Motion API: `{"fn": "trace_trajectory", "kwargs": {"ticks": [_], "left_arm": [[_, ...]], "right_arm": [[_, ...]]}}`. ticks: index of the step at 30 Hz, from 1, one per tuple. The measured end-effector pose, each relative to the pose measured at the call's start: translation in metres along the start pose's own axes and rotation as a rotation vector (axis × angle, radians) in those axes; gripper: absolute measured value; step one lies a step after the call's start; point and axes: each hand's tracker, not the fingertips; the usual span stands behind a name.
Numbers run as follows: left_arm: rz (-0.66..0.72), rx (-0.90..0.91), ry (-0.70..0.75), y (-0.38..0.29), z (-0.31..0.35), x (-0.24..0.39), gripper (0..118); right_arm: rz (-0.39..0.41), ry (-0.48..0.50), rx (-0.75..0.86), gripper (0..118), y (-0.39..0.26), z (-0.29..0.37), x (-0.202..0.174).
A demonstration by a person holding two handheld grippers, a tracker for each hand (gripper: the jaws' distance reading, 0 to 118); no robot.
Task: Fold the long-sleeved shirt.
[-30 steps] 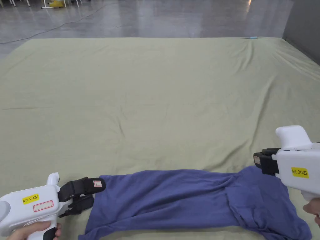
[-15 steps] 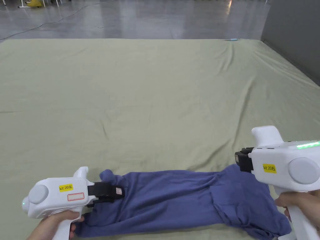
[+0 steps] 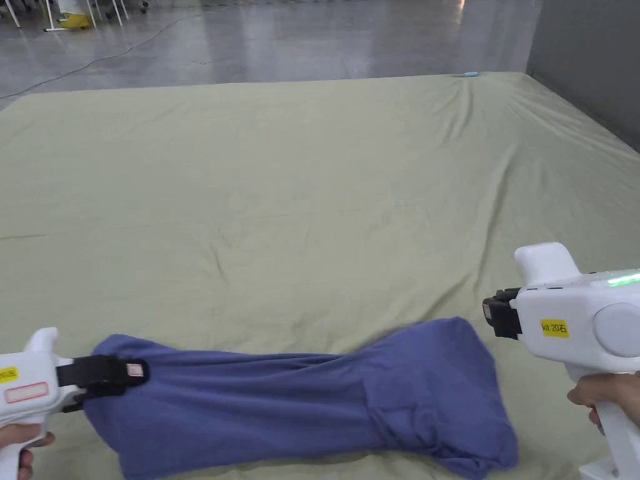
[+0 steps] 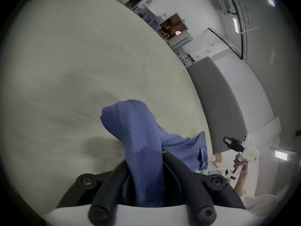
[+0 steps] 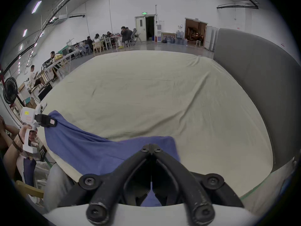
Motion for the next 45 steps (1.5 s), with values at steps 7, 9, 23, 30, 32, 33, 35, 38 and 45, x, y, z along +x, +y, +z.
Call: {"fn": "trace_trajectory", "kwargs": {"ticks": [7,9,23,30,32,33,35,38,45], "left_arm": [[0.048,0.063,0.114,0.018,0.055,-0.018,0],[0.034,0.052,0.091,0.012,0.053,0.000,0],[-0.060,-0.144,-0.094,-0.064,-0.085,0.220,0],[-0.006,-0.243,-0.106,-0.096,-0.188,0.245,0],[-0.008,-0.260,-0.077,-0.104,-0.206,0.250,0],[-0.006,-0.252,-0.048,-0.105,-0.211,0.247,0],[-0.001,-0.252,-0.050,-0.105,-0.221,0.241,0],[-0.060,-0.278,-0.102,-0.109,-0.220,0.240,64],[-0.131,-0.151,-0.116,-0.073,-0.137,0.251,116]], "right_arm": [[0.023,0.006,-0.008,0,-0.001,0.002,-0.012],[0.027,0.009,-0.008,0,0.000,0.003,-0.015],[0.039,0.022,0.018,0,0.005,0.010,-0.019],[0.027,0.020,0.028,0,0.004,0.013,-0.010],[0.017,0.019,0.031,0,0.006,0.011,-0.005],[0.014,0.016,0.033,0,0.007,0.011,-0.004],[0.008,0.015,0.039,0,0.007,0.012,-0.001],[-0.003,0.013,0.046,0,0.009,0.012,0.002],[0.002,0.019,0.040,0,0.007,0.012,-0.001]]}}
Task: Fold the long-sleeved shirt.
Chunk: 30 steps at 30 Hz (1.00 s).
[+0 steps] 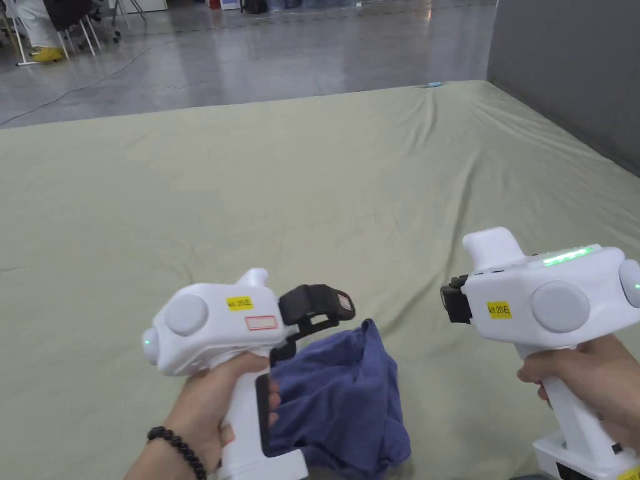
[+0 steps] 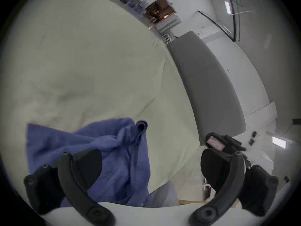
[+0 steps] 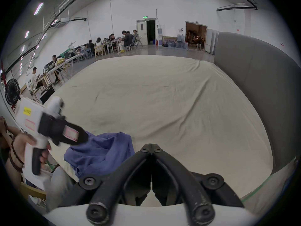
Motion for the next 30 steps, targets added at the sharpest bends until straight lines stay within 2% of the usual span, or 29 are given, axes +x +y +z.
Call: {"fn": "trace_trajectory", "kwargs": {"ticks": [1,2,4,5,7,9,11,14,18,22,27,30], "left_arm": [[-0.013,0.031,0.032,0.000,0.015,-0.001,112],[-0.060,0.095,0.079,-0.002,0.029,-0.001,99],[-0.212,0.134,0.264,-0.012,0.040,0.007,12],[-0.283,0.175,0.390,-0.021,0.042,0.008,0],[-0.350,0.177,0.468,-0.032,0.032,0.006,0],[-0.312,0.154,0.411,-0.045,0.015,0.004,0],[-0.303,0.165,0.443,-0.060,-0.009,0.005,0],[-0.347,0.171,0.407,-0.086,-0.045,0.008,0],[-0.379,0.093,0.441,-0.117,-0.093,0.014,0],[-0.373,0.124,0.387,-0.123,-0.109,0.029,0],[-0.444,0.054,0.424,-0.136,-0.131,0.040,0],[-0.427,0.003,0.382,-0.132,-0.133,0.042,0]], "right_arm": [[0.004,0.003,-0.001,0,-0.001,0.000,-0.002],[0.007,0.005,-0.002,0,-0.001,-0.001,-0.004],[0.016,0.017,-0.006,0,-0.001,-0.002,-0.007],[0.020,0.019,-0.008,0,-0.001,-0.003,-0.009],[0.030,0.024,-0.012,0,-0.002,-0.004,-0.013],[0.036,0.031,-0.015,0,-0.003,-0.005,-0.015],[0.041,0.038,-0.018,0,-0.003,-0.003,-0.019],[0.046,0.043,-0.016,0,-0.003,0.000,-0.021],[0.031,0.045,-0.012,0,-0.002,0.002,-0.017],[0.017,0.040,-0.005,0,0.000,0.001,-0.012],[0.011,0.035,-0.009,0,0.000,0.000,-0.008],[0.005,0.033,-0.008,0,0.000,0.001,-0.006]]}}
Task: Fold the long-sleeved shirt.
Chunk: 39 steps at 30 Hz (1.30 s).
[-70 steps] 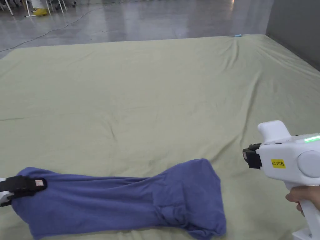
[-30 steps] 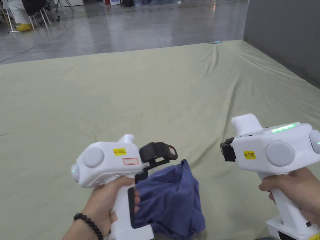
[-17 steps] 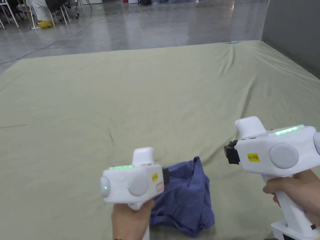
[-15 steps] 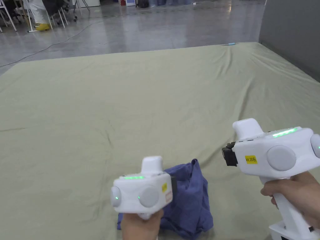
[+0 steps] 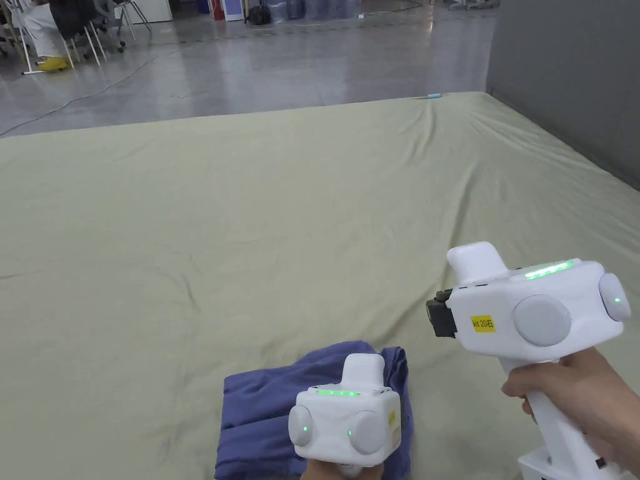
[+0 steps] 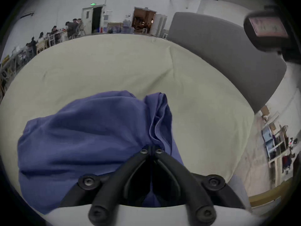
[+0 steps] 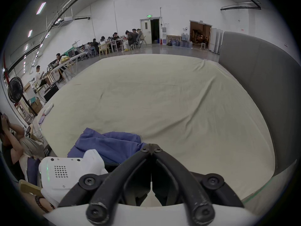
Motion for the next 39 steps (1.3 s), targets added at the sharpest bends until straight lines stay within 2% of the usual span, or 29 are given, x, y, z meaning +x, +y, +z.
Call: {"fn": "trace_trajectory", "kwargs": {"ticks": [3,11,16,20,23,27,32,34,35,36,37,38,39], "left_arm": [[0.032,0.031,-0.068,0.018,0.012,-0.018,0],[0.123,0.191,-0.049,0.075,0.115,-0.105,0],[0.275,0.247,-0.114,0.076,0.161,-0.170,0],[0.356,0.234,-0.177,0.058,0.167,-0.207,0],[0.411,0.194,-0.173,0.041,0.159,-0.224,0],[0.467,0.158,-0.226,0.020,0.145,-0.242,0],[0.542,0.161,-0.292,0.008,0.130,-0.255,0],[0.572,0.143,-0.330,0.007,0.122,-0.257,0],[0.582,0.122,-0.337,0.008,0.117,-0.258,15],[0.584,0.099,-0.337,0.008,0.112,-0.259,47],[0.579,0.072,-0.334,0.008,0.107,-0.257,75],[0.571,0.059,-0.330,0.006,0.102,-0.256,96],[0.573,0.063,-0.343,0.004,0.098,-0.258,105]], "right_arm": [[-0.012,-0.004,0.005,0,0.001,0.002,0.002],[-0.010,0.016,0.032,0,0.010,0.006,-0.012],[-0.026,0.085,0.025,0,0.016,-0.009,-0.037],[-0.072,0.152,-0.008,0,0.008,-0.031,-0.058],[-0.070,0.189,-0.066,0,-0.006,-0.053,-0.070],[-0.101,0.230,-0.192,0,-0.030,-0.092,-0.065],[-0.216,0.293,-0.300,0,-0.049,-0.123,-0.048],[-0.214,0.271,-0.318,0,-0.054,-0.132,-0.046],[-0.202,0.270,-0.317,0,-0.056,-0.135,-0.045],[-0.201,0.271,-0.314,0,-0.057,-0.135,-0.045],[-0.200,0.270,-0.312,0,-0.057,-0.135,-0.046],[-0.191,0.267,-0.313,0,-0.056,-0.135,-0.046],[-0.179,0.263,-0.310,0,-0.055,-0.135,-0.046]]}}
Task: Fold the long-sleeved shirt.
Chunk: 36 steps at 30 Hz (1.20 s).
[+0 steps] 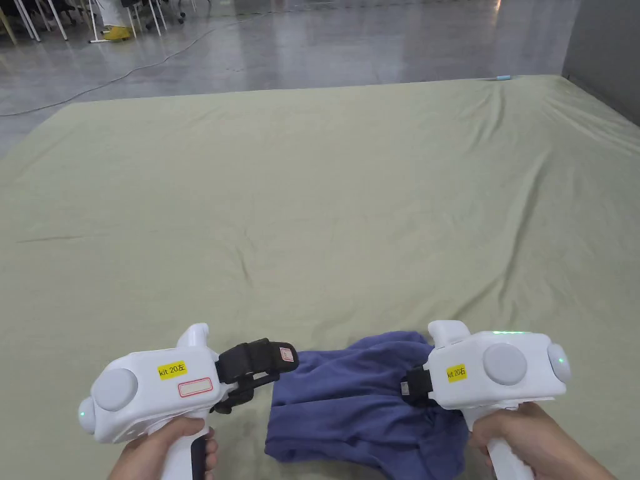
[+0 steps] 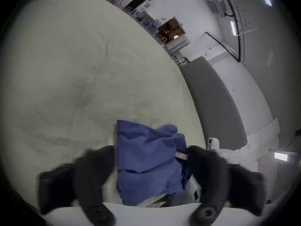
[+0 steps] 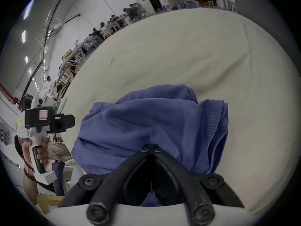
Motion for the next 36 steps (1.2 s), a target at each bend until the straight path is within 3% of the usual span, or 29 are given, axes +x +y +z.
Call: {"fn": "trace_trajectory", "kwargs": {"ticks": [8,14,18,22,23,25,26,27,28,29,32,36], "left_arm": [[0.061,-0.104,-0.103,-0.006,-0.047,-0.017,105],[0.098,-0.064,-0.157,-0.010,-0.055,-0.023,105],[0.033,-0.008,-0.021,-0.007,-0.040,-0.017,101],[-0.024,-0.059,0.016,-0.014,-0.050,-0.011,97],[-0.058,-0.056,0.067,-0.019,-0.054,-0.006,94],[-0.147,-0.057,0.149,-0.024,-0.058,0.004,75],[-0.182,-0.057,0.209,-0.023,-0.057,0.006,55],[-0.171,-0.052,0.182,-0.021,-0.055,0.003,14],[-0.097,-0.085,0.026,-0.021,-0.057,0.001,7],[-0.067,-0.069,0.012,-0.026,-0.059,0.004,7],[-0.195,-0.089,0.066,-0.029,-0.058,0.014,7],[-0.135,-0.063,0.058,-0.016,-0.048,0.011,7]], "right_arm": [[-0.002,0.006,0.013,0,-0.003,-0.002,0.002],[0.003,-0.002,0.020,0,-0.004,-0.002,0.001],[0.014,-0.004,0.026,0,-0.005,-0.002,0.001],[0.007,-0.005,0.024,0,-0.004,-0.003,0.001],[0.012,-0.008,0.024,0,-0.003,-0.003,0.000],[0.017,-0.015,0.025,0,-0.004,-0.003,-0.001],[0.017,-0.014,0.027,0,-0.005,-0.003,-0.002],[0.013,-0.004,0.029,0,-0.005,-0.004,-0.002],[0.008,-0.002,0.029,0,-0.004,-0.004,-0.003],[0.012,-0.027,0.025,0,-0.004,-0.005,-0.004],[0.018,-0.023,0.028,0,-0.004,-0.004,-0.003],[0.014,-0.027,0.024,0,-0.002,-0.002,-0.004]]}}
